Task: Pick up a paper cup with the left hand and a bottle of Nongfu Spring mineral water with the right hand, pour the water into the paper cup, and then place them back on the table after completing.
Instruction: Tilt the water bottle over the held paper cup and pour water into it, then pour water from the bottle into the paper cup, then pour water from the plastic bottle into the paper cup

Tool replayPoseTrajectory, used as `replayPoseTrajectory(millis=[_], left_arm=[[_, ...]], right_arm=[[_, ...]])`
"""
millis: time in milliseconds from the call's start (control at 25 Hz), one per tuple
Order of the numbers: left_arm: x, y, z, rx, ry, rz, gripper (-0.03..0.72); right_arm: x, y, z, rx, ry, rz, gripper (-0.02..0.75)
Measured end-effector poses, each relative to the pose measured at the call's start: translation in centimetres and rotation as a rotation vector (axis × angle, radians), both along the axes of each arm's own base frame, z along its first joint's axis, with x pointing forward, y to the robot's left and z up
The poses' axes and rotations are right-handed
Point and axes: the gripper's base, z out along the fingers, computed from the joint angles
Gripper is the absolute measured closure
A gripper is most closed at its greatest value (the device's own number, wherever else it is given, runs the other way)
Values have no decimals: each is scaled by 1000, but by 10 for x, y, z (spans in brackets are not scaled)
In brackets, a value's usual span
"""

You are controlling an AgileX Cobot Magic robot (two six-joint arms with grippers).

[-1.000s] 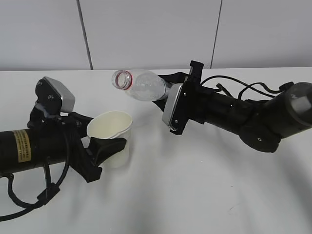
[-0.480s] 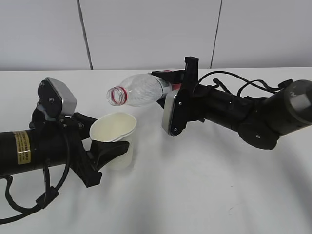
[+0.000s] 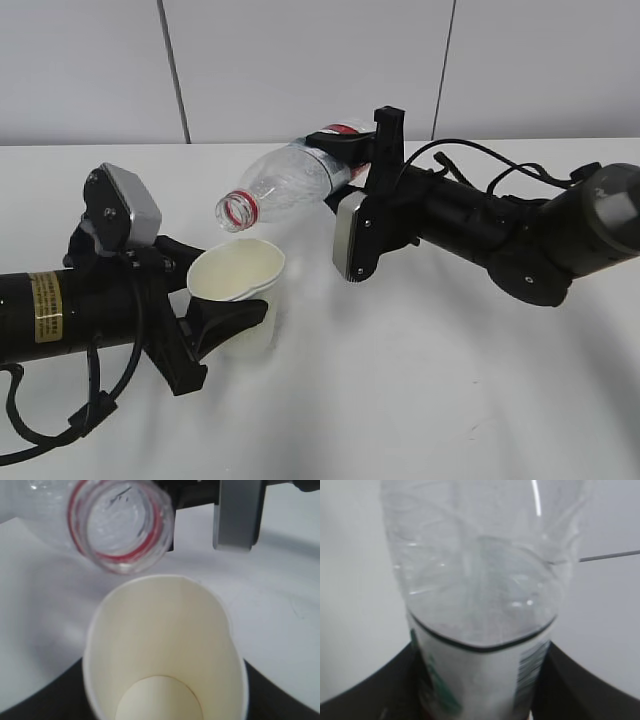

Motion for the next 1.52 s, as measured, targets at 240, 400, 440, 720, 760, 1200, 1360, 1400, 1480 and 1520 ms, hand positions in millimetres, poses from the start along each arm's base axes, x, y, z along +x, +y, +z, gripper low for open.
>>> replayPoseTrajectory(millis=[240, 400, 440, 720, 760, 1200, 1360, 1400, 1480, 1520], left_arm=[[0, 1, -2, 18, 7, 6, 270], [1, 2, -3, 35, 16, 19, 270], [1, 2, -3, 35, 18, 24, 270], [3, 3, -2, 19, 25, 60, 270], [3, 3, -2, 19, 25, 60, 271], [3, 3, -2, 19, 25, 60, 271], [3, 3, -3, 19, 26, 61, 272], [3, 3, -3, 19, 26, 61, 272], [3, 3, -3, 19, 26, 61, 272], [3, 3, -3, 19, 26, 61, 272]], right_arm=[[2, -2, 1, -23, -35, -35, 349], [3, -4, 1, -42, -59, -57, 349], [3, -4, 2, -46, -63, -58, 349], [4, -4, 2, -73, -87, -63, 349], [4, -4, 2, -78, -92, -63, 349], [4, -4, 2, -122, -133, -64, 349], [4, -4, 2, -134, -145, -64, 349], [4, -4, 2, -136, -147, -64, 349], [4, -4, 2, -136, -148, -64, 349], [4, -4, 2, -140, -151, -64, 349]])
